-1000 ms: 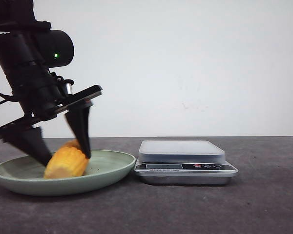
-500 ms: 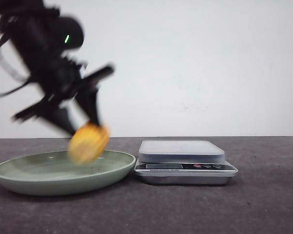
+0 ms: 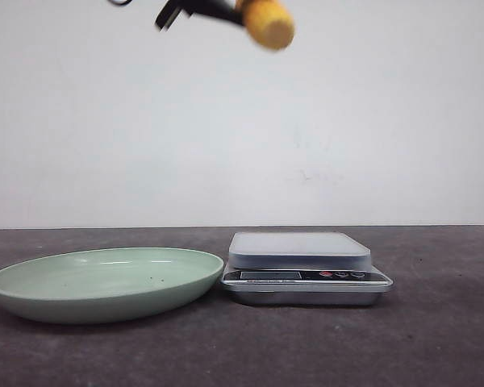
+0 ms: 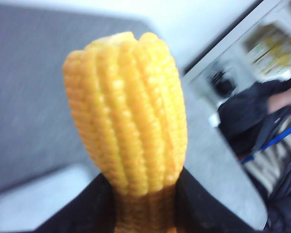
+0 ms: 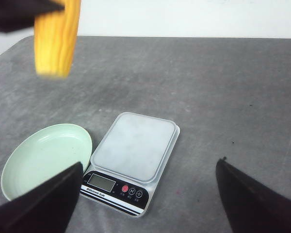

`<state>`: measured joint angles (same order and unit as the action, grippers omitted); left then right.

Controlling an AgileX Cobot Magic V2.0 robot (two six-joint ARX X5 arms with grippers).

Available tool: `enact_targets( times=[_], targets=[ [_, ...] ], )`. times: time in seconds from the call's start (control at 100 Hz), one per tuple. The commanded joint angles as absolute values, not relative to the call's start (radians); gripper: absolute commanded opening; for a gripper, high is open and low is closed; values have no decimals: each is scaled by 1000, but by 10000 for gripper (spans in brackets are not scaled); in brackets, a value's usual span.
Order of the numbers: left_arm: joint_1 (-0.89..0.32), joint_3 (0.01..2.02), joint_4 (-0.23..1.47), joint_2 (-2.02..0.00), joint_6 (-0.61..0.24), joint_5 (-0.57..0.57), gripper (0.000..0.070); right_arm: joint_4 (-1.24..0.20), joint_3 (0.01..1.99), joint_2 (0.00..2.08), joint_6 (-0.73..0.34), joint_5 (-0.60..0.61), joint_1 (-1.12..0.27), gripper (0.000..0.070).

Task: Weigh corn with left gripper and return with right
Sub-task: 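Close the left gripper on the corn and lift it, then carry the corn with the left gripper and lower it onto the scale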

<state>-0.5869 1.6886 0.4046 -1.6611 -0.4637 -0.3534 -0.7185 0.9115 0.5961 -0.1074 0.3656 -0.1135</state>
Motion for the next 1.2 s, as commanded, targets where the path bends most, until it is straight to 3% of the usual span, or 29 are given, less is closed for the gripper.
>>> enact_targets(
  times=[0.0,0.15,0.77,1.19],
  targets=[
    [-605,1710,369,-1667,-470,-338,11,-714,916,599,-97,365,-118,532],
    [-637,1710,382,-1697,-450,-251,11,-729,916,599,-97,365,-118,532],
    [-657,1710,537,-2062,-519,-349,11,-796,916,599,-89,332,-117,532],
    [-656,1710,569,-2125,-536,-329,22,-809,916,599,-90,316,-117,532]
  ],
)
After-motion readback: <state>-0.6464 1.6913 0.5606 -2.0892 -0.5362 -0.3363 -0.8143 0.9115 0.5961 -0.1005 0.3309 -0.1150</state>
